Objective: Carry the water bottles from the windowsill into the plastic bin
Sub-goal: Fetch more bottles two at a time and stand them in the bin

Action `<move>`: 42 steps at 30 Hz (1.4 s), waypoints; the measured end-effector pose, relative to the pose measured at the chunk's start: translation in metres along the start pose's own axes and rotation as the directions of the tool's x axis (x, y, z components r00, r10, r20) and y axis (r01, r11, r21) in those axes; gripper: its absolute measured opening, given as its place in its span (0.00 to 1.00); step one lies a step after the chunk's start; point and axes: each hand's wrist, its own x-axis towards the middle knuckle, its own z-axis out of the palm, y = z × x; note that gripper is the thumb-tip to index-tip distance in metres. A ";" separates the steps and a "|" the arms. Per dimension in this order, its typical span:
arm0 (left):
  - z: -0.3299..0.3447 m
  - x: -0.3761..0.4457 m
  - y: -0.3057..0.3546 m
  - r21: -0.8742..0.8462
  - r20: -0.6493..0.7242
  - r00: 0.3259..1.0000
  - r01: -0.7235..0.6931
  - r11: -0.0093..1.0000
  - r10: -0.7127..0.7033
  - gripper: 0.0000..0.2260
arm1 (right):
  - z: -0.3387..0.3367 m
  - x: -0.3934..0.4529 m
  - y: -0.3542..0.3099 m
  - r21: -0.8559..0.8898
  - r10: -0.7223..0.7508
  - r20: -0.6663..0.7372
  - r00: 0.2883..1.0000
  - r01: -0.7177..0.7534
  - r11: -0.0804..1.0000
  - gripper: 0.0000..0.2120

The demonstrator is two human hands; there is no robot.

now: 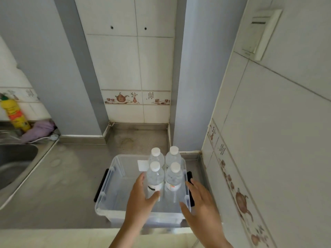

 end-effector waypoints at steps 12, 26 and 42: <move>-0.010 -0.075 0.030 0.472 0.052 0.900 -0.405 0.783 0.434 0.24 | -0.036 -0.049 0.000 -0.076 -0.097 -0.072 0.993 0.091 0.993 0.24; -0.065 -0.121 0.053 0.523 0.318 0.698 -0.693 0.496 0.641 0.21 | -0.071 -0.140 -0.063 -0.276 0.209 -0.214 0.954 -0.264 0.924 0.23; -0.026 -0.249 0.069 0.158 0.657 0.323 -0.942 0.295 0.681 0.20 | -0.119 -0.344 -0.116 -0.195 0.641 -0.447 0.624 -0.767 0.611 0.23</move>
